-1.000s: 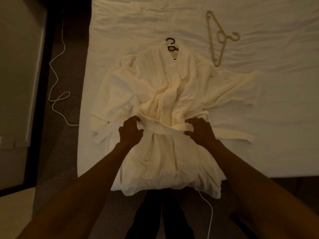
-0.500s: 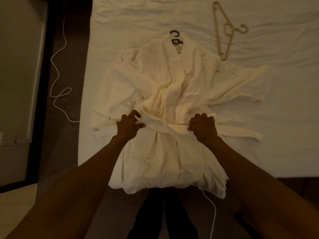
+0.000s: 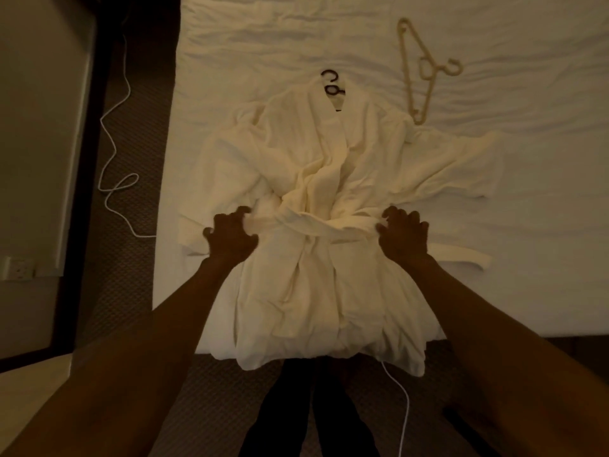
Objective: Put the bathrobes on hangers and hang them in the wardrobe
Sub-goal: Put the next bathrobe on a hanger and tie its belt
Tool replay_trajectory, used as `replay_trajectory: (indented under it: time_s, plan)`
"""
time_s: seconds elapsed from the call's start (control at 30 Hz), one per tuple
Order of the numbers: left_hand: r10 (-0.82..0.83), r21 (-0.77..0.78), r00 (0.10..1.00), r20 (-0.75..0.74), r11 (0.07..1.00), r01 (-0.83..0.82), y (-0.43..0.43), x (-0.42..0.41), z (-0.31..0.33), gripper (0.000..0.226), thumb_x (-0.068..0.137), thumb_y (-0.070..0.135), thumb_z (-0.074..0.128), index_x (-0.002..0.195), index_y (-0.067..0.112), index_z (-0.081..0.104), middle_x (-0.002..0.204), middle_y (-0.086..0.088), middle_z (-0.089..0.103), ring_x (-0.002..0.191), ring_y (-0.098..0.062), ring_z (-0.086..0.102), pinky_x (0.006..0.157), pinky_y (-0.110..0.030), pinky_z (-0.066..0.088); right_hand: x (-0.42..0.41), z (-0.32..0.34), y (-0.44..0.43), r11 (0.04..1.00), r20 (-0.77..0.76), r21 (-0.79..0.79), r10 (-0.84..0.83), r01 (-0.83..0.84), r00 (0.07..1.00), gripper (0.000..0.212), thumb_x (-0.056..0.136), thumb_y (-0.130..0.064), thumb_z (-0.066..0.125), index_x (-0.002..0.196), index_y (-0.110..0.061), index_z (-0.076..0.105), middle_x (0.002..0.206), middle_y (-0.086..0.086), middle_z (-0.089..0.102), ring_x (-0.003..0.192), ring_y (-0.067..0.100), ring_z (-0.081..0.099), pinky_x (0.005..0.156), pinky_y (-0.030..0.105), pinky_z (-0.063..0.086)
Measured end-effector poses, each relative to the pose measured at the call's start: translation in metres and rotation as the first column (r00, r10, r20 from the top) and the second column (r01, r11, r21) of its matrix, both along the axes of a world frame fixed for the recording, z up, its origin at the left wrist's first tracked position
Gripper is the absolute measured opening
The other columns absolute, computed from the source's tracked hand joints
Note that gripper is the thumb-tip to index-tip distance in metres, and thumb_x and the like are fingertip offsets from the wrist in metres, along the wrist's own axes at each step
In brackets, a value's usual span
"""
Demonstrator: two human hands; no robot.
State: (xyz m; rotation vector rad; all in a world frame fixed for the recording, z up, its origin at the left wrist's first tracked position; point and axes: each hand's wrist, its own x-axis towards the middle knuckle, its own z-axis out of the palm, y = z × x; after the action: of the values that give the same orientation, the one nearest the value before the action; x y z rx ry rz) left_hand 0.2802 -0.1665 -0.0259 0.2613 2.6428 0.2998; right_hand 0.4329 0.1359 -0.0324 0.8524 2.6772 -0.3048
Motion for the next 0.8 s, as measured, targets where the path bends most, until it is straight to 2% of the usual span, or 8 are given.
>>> replay_trajectory:
  time_s: [0.1, 0.23, 0.37, 0.5, 0.57, 0.63, 0.73, 0.8]
  plan:
    - [-0.091, 0.011, 0.995, 0.045, 0.996, 0.090, 0.023, 0.007, -0.012, 0.060, 0.082, 0.048, 0.068, 0.136, 0.035, 0.043, 0.127, 0.005, 0.060, 0.133, -0.021, 0.040, 0.110, -0.056, 0.022, -0.005, -0.005, -0.013, 1.000, -0.062, -0.013, 0.027, -0.028, 0.998, 0.050, 0.094, -0.059, 0.041, 0.118, -0.018, 0.056, 0.114, 0.009, 0.065, 0.108, 0.032, 0.051, 0.089, 0.044, 0.033]
    - [-0.084, 0.020, 0.992, 0.098, 0.996, 0.083, 0.039, 0.007, -0.028, 0.057, 0.092, 0.048, 0.061, 0.139, 0.027, 0.039, 0.143, -0.003, 0.048, 0.135, -0.027, 0.040, 0.106, -0.062, 0.027, -0.010, -0.010, -0.022, 0.993, -0.073, 0.040, 0.110, -0.108, 0.991, 0.065, 0.084, -0.076, 0.041, 0.117, -0.023, 0.059, 0.109, 0.004, 0.067, 0.104, 0.029, 0.053, 0.085, 0.044, 0.032]
    - [-0.022, 0.037, 0.995, 0.101, 0.999, 0.018, 0.035, -0.006, -0.036, 0.045, 0.089, 0.051, 0.065, 0.124, 0.025, 0.053, 0.114, -0.007, 0.066, 0.113, -0.029, 0.059, 0.095, -0.047, 0.043, -0.014, -0.011, -0.017, 0.993, -0.095, -0.040, 0.111, -0.115, 0.989, 0.055, 0.087, -0.068, 0.047, 0.118, -0.023, 0.059, 0.111, 0.005, 0.066, 0.108, 0.030, 0.051, 0.085, 0.043, 0.034]
    - [-0.136, 0.107, 0.973, 0.186, 0.987, 0.117, 0.024, -0.012, -0.037, 0.057, 0.085, 0.050, 0.070, 0.133, 0.024, 0.054, 0.134, -0.003, 0.056, 0.125, -0.029, 0.052, 0.096, -0.043, 0.046, -0.009, -0.007, -0.008, 0.985, -0.072, -0.144, 0.085, -0.095, 0.994, 0.052, 0.092, -0.062, 0.043, 0.122, -0.022, 0.056, 0.119, 0.007, 0.063, 0.111, 0.032, 0.050, 0.088, 0.043, 0.036]
    - [-0.153, 0.187, 0.950, 0.272, 0.977, 0.104, 0.029, -0.011, -0.033, 0.056, 0.088, 0.045, 0.069, 0.135, 0.021, 0.050, 0.129, -0.005, 0.062, 0.117, -0.029, 0.058, 0.091, -0.037, 0.045, -0.010, -0.003, -0.007, 0.985, -0.043, -0.132, 0.108, -0.113, 0.993, 0.053, 0.094, -0.061, 0.038, 0.123, -0.021, 0.056, 0.120, 0.008, 0.062, 0.111, 0.034, 0.050, 0.087, 0.043, 0.037]
    - [-0.098, 0.190, 0.954, 0.282, 0.981, 0.045, 0.034, -0.011, -0.034, 0.053, 0.086, 0.051, 0.069, 0.128, 0.022, 0.052, 0.110, -0.005, 0.069, 0.102, -0.025, 0.063, 0.084, -0.037, 0.049, -0.008, -0.003, -0.006, 0.987, -0.008, -0.098, 0.126, -0.126, 0.992, 0.062, 0.095, -0.064, 0.022, 0.127, -0.023, 0.054, 0.123, 0.008, 0.060, 0.111, 0.035, 0.050, 0.087, 0.043, 0.038]
    - [-0.059, 0.169, 0.973, 0.222, 0.985, 0.021, 0.034, -0.010, -0.035, 0.043, 0.081, 0.062, 0.068, 0.105, 0.027, 0.062, 0.094, 0.004, 0.068, 0.088, -0.018, 0.061, 0.077, -0.038, 0.051, -0.002, -0.006, 0.002, 0.980, 0.044, -0.017, 0.201, -0.200, 0.979, 0.109, 0.073, -0.073, -0.030, 0.131, -0.033, 0.053, 0.126, 0.001, 0.058, 0.108, 0.033, 0.049, 0.083, 0.042, 0.039]
    - [-0.001, 0.248, 0.980, 0.201, 0.967, -0.050, 0.030, -0.010, -0.029, 0.029, 0.082, 0.058, 0.068, 0.079, 0.029, 0.066, 0.078, 0.007, 0.070, 0.079, -0.016, 0.064, 0.075, -0.039, 0.052, 0.002, -0.006, 0.006, 0.967, 0.096, 0.050, 0.244, -0.250, 0.965, 0.085, 0.087, -0.063, -0.015, 0.132, -0.037, 0.052, 0.124, 0.000, 0.059, 0.106, 0.034, 0.051, 0.083, 0.044, 0.041]
